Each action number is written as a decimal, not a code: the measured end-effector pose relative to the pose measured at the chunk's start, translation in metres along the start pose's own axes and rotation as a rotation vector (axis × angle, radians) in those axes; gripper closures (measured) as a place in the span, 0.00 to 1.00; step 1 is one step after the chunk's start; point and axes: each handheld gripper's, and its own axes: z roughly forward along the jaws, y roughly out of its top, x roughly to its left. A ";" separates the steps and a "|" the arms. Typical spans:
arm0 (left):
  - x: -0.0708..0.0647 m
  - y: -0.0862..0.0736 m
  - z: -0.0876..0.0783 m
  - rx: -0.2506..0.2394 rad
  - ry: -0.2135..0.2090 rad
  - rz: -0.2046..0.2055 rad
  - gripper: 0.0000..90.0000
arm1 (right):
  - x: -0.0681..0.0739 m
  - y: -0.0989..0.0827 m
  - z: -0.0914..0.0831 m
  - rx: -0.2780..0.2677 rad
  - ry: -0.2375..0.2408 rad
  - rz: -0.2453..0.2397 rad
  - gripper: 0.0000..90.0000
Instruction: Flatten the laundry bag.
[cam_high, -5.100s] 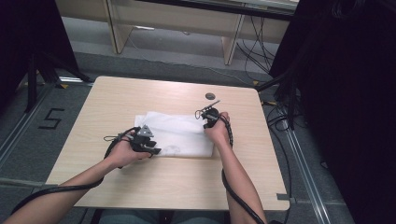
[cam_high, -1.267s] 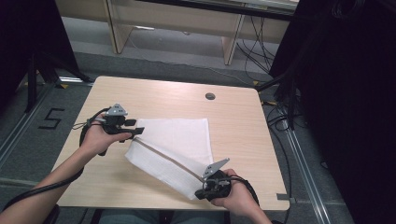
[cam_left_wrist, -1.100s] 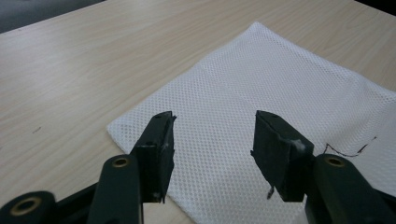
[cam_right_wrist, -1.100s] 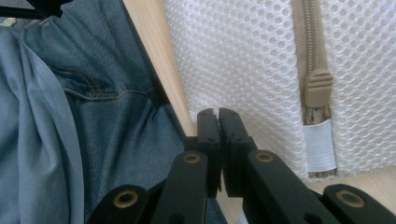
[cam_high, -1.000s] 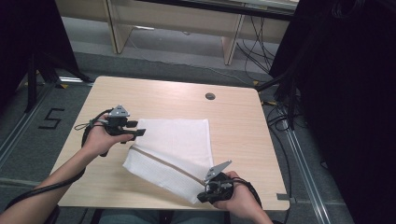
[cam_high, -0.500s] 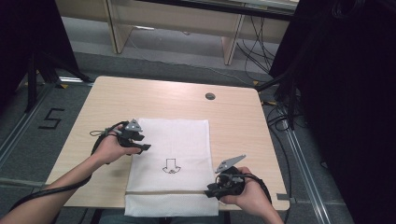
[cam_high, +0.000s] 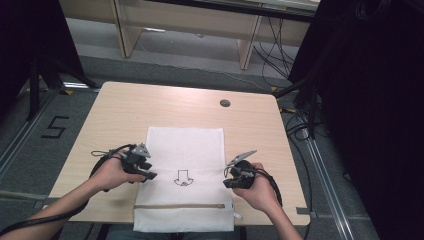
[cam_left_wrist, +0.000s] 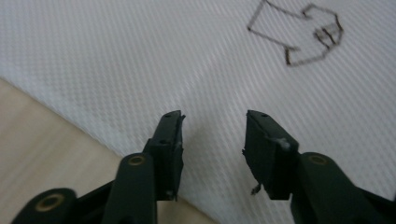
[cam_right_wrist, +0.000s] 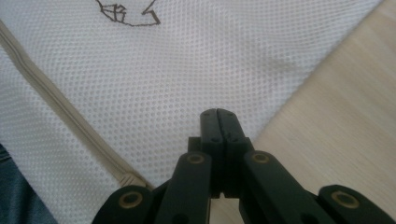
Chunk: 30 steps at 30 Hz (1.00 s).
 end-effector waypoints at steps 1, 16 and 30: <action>-0.004 -0.003 -0.001 0.026 -0.013 0.040 0.71 | 0.001 0.001 0.003 0.009 0.003 0.002 1.00; -0.033 -0.004 0.011 0.072 -0.107 0.083 0.99 | 0.004 -0.003 0.032 0.112 -0.008 -0.007 1.00; -0.018 0.000 0.012 0.069 -0.041 0.075 0.99 | 0.006 0.004 0.037 0.104 -0.021 -0.006 1.00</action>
